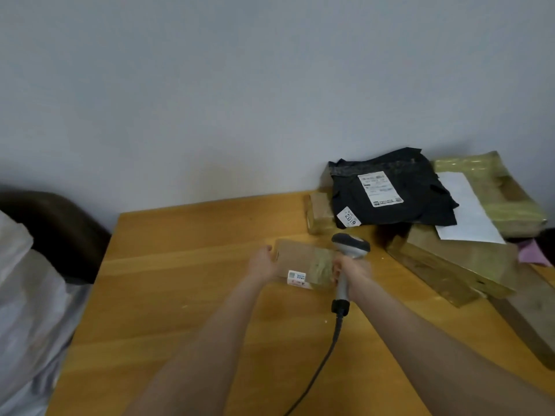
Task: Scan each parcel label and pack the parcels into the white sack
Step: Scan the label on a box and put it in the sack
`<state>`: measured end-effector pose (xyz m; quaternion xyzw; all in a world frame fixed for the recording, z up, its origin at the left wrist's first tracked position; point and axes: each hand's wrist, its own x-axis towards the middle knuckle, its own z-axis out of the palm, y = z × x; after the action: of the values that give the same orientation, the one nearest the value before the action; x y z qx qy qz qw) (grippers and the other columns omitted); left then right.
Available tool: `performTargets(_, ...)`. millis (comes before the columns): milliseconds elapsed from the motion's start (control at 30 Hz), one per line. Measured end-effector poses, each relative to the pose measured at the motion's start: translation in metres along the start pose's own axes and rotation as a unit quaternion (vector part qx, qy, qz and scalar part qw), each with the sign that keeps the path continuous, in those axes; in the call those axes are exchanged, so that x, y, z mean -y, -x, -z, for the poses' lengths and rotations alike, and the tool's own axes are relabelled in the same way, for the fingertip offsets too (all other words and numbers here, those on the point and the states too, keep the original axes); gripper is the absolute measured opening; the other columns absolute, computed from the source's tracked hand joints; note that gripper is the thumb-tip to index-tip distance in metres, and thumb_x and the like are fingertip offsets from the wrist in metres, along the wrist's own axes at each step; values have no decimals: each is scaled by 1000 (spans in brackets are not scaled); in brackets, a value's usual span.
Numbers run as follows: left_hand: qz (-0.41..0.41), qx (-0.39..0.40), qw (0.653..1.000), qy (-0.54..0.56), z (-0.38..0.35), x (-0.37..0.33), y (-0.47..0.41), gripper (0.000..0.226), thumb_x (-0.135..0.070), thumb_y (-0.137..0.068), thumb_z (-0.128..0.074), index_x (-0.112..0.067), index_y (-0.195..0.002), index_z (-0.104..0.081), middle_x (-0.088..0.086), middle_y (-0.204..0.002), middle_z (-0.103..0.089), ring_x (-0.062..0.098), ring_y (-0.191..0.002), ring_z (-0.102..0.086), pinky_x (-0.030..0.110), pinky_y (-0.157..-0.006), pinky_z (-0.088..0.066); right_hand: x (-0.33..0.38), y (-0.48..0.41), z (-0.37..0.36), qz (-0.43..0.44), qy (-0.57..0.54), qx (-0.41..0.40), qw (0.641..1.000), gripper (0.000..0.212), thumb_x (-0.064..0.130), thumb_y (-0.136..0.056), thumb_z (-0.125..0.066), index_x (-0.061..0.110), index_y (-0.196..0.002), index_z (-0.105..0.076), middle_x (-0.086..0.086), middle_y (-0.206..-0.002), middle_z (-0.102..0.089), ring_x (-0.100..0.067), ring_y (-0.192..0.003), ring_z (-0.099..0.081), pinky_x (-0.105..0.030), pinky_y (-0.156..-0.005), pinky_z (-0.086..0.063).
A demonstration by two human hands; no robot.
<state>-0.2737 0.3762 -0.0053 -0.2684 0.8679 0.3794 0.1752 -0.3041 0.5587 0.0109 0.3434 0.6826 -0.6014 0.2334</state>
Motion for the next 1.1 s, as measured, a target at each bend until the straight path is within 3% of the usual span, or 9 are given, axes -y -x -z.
performTargets(133,26,-1,999,34,-26,-1,-24,64,-27,-97,-51,-4,-149,-21,14,-152,-33,29,-136,-37,36,-107,-36,1,-35,0,-5,66,15,998,21,17,-82,-70,12,-75,-52,-12,-79,-56,-32,-84,-60,-50,-90,-52)
performTargets(333,114,-29,977,178,-36,-11,-31,64,-35,-99,-48,-4,-149,-24,14,-150,-36,31,-134,-39,37,-106,-36,5,-51,-1,-29,43,71,996,23,15,-80,-75,14,-81,-52,-8,-85,-59,-25,-82,-58,-43,-85,-52)
performTargets(433,150,-98,941,289,-17,-10,-26,62,-49,-94,-49,-6,-138,-44,13,-137,-49,28,-121,-49,40,-102,-40,18,-43,-3,-15,4,69,997,25,20,-80,-76,14,-81,-52,-7,-86,-60,-28,-90,-60,-43,-87,-53)
performTargets(533,164,-150,887,406,10,-10,-14,51,-55,-90,-53,-15,-121,-51,2,-108,-59,23,-99,-54,39,-85,-45,35,-26,-9,2,-28,97,995,31,24,-81,-77,10,-101,-57,-10,-98,-64,-31,-99,-61,-48,-95,-50)
performTargets(633,150,-183,843,483,40,-11,1,36,-46,-87,-63,-14,-96,-50,-3,-90,-56,22,-95,-54,43,-83,-51,49,-3,-17,13,-66,124,990,28,23,-82,-76,12,-102,-59,-11,-105,-68,-35,-103,-62,-50,-95,-50)
performTargets(733,108,-184,819,534,66,-11,14,22,-24,-87,-70,-13,-83,-50,6,-93,-55,22,-93,-54,45,-81,-55,56,21,-24,29,-89,146,985,18,21,-84,-74,14,-94,-60,-10,-101,-69,-34,-97,-64,-41,-78,-56)
performTargets(900,29,-171,849,499,102,-7,30,13,6,-87,-58,-6,-84,-55,11,-91,-53,21,-87,-55,36,-74,-54,63,56,-33,50,-117,156,980,20,23,-85,-73,10,-94,-61,-10,-96,-69,-28,-78,-64,-41,-76,-53)
performTargets(1000,-33,-154,874,460,117,-3,40,27,14,-83,-54,-6,-99,-61,6,-91,-58,20,-88,-56,30,-71,-54,68,71,-42,63,-117,129,983,36,28,-81,-76,5,-104,-60,-12,-99,-68,-29,-81,-64,-38,-73,-54)
performTargets(1100,-70,-131,878,456,130,2,46,30,14,-83,-52,-5,-101,-68,5,-92,-65,17,-88,-61,31,-77,-55,72,80,-52,69,-122,92,986,29,23,-79,-79,6,-88,-57,-14,-97,-66,-31,-83,-62,-37,-66,-52)
